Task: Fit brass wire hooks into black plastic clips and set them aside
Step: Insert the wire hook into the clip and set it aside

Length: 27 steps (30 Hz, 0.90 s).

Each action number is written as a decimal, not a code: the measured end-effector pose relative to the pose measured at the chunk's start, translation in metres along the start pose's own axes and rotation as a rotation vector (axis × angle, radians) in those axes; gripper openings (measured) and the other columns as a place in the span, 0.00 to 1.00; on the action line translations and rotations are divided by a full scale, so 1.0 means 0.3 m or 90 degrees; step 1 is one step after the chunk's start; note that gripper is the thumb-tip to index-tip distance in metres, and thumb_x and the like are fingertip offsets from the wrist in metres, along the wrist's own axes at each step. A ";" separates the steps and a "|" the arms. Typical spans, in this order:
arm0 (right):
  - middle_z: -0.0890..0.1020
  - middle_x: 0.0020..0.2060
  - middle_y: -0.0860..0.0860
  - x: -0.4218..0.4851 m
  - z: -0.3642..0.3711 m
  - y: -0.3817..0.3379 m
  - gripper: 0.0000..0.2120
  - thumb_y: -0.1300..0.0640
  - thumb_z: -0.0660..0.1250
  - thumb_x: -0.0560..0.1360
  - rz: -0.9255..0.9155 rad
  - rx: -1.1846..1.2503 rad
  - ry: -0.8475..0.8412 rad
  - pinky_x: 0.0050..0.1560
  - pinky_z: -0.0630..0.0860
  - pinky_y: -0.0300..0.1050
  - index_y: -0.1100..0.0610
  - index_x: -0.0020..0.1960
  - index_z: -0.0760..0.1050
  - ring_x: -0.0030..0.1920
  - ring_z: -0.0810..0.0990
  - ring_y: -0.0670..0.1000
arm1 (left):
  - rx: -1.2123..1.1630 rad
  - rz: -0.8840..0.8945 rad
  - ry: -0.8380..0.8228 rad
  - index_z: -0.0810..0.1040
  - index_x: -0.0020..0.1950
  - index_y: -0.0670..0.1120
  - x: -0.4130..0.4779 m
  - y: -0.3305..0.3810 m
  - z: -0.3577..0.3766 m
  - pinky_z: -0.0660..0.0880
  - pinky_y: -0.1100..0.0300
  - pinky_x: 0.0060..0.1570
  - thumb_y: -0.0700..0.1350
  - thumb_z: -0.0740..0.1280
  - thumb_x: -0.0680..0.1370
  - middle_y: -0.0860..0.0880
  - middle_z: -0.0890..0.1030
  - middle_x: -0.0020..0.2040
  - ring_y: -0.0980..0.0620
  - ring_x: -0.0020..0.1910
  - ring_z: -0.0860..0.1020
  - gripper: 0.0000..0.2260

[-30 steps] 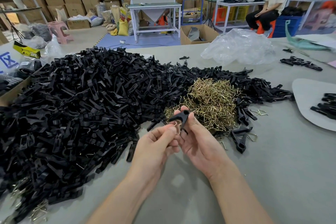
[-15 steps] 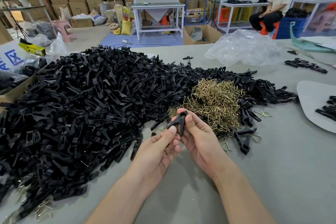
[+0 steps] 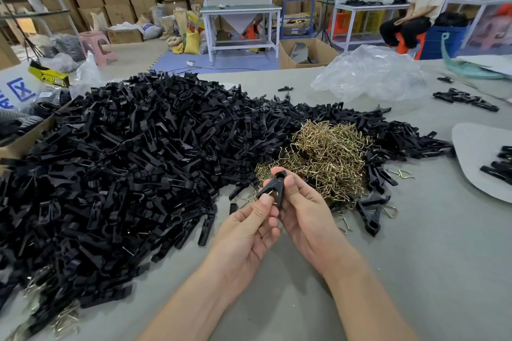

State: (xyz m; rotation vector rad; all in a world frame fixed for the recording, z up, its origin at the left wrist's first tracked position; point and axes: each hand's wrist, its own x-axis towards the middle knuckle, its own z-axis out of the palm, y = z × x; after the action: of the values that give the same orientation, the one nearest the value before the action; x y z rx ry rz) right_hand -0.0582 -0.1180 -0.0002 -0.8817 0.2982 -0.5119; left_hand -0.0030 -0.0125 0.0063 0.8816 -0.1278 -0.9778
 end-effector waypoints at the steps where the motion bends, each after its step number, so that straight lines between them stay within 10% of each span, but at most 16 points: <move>1: 0.83 0.39 0.56 0.001 0.000 0.002 0.15 0.53 0.64 0.76 0.000 0.002 -0.001 0.30 0.78 0.40 0.59 0.58 0.81 0.30 0.79 0.49 | 0.001 0.008 0.004 0.84 0.37 0.43 0.000 -0.002 0.002 0.78 0.66 0.31 0.44 0.72 0.71 0.47 0.81 0.34 0.57 0.29 0.78 0.06; 10: 0.84 0.37 0.55 0.003 0.014 0.004 0.12 0.55 0.62 0.80 0.038 0.060 0.056 0.33 0.80 0.41 0.59 0.56 0.81 0.31 0.82 0.49 | -0.009 0.061 -0.009 0.84 0.45 0.40 0.002 -0.027 0.004 0.80 0.62 0.34 0.41 0.71 0.72 0.43 0.83 0.40 0.53 0.34 0.81 0.06; 17: 0.84 0.56 0.62 -0.011 0.021 0.013 0.12 0.55 0.53 0.86 0.042 0.068 0.000 0.52 0.83 0.54 0.58 0.59 0.73 0.46 0.85 0.57 | 0.124 0.200 0.036 0.72 0.66 0.42 0.006 -0.066 0.006 0.81 0.58 0.43 0.38 0.64 0.81 0.40 0.85 0.48 0.49 0.43 0.84 0.14; 27: 0.82 0.39 0.52 -0.013 0.046 0.036 0.09 0.54 0.59 0.79 0.060 0.202 0.143 0.41 0.77 0.44 0.53 0.44 0.76 0.36 0.82 0.51 | 0.519 0.345 0.080 0.74 0.53 0.50 0.012 -0.091 0.003 0.75 0.67 0.50 0.36 0.68 0.79 0.58 0.84 0.50 0.61 0.50 0.81 0.09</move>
State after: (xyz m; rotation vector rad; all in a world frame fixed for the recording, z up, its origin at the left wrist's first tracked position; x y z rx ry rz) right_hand -0.0519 -0.1011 -0.0001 -0.4998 0.4466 -0.5541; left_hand -0.0195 -0.0228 -0.0130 1.5435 -0.6546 -0.3327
